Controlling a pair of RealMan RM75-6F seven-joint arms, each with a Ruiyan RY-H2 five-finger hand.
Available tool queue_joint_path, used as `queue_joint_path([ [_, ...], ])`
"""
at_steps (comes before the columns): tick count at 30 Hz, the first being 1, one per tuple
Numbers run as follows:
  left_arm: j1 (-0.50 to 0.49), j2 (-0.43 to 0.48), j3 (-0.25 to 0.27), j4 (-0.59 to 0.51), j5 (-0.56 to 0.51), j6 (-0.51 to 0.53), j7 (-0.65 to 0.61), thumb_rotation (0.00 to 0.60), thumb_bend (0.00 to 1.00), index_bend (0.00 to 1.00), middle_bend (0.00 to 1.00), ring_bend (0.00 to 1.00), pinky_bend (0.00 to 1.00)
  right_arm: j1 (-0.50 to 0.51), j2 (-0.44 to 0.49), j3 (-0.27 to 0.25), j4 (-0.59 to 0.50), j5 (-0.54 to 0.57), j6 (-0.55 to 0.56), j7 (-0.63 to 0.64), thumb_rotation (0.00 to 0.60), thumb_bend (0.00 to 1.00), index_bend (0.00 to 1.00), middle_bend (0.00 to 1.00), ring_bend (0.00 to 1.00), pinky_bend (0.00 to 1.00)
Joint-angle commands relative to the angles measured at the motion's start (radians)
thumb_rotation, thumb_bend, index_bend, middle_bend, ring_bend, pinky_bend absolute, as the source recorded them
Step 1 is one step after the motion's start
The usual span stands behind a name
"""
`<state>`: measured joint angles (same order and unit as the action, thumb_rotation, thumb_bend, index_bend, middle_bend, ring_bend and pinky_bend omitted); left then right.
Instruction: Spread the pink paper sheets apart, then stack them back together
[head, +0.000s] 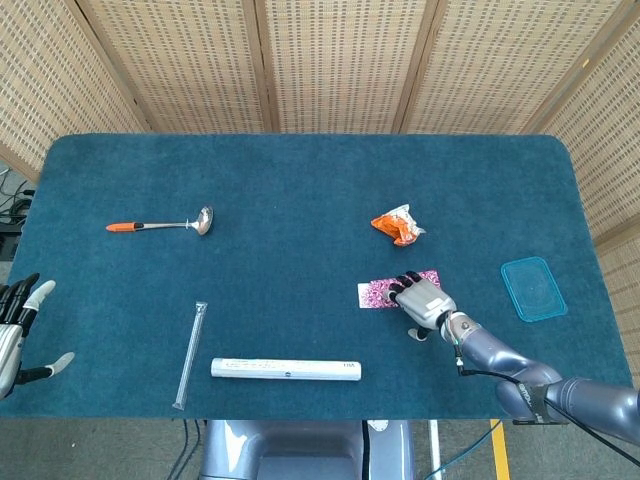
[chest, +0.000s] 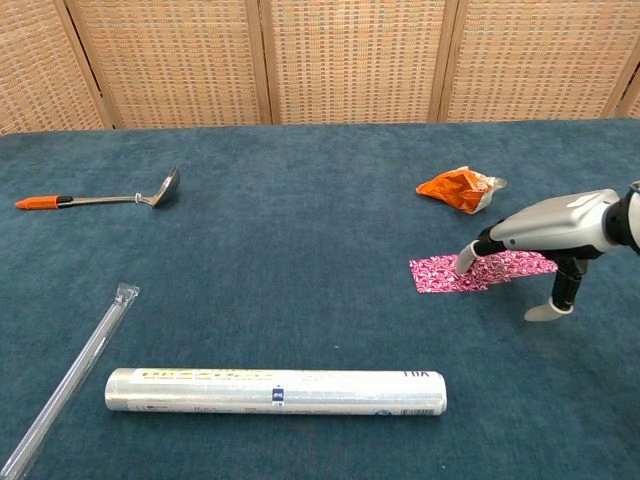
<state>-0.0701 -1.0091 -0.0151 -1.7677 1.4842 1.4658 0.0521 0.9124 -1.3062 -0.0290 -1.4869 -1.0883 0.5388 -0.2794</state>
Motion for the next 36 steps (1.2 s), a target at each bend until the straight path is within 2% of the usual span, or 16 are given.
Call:
queue_joint_path([
  [1,0.0,0.0,0.0,0.001,0.001,0.001,-0.002,0.57,0.0,0.09,0.0,0.0,0.0,-0.002,0.008,-0.01,-0.014,0.005,0.001,-0.006,0.6,0.36,0.14,0.15,0.0,0.0],
  [36,0.002,-0.003,-0.002,0.01,0.002,0.002,-0.009,0.57,0.0,0.09,0.0,0.0,0.0,-0.039,0.123,-0.097,-0.215,-0.089,0.015,-0.01,0.6,0.36,0.14,0.16,0.0,0.0],
])
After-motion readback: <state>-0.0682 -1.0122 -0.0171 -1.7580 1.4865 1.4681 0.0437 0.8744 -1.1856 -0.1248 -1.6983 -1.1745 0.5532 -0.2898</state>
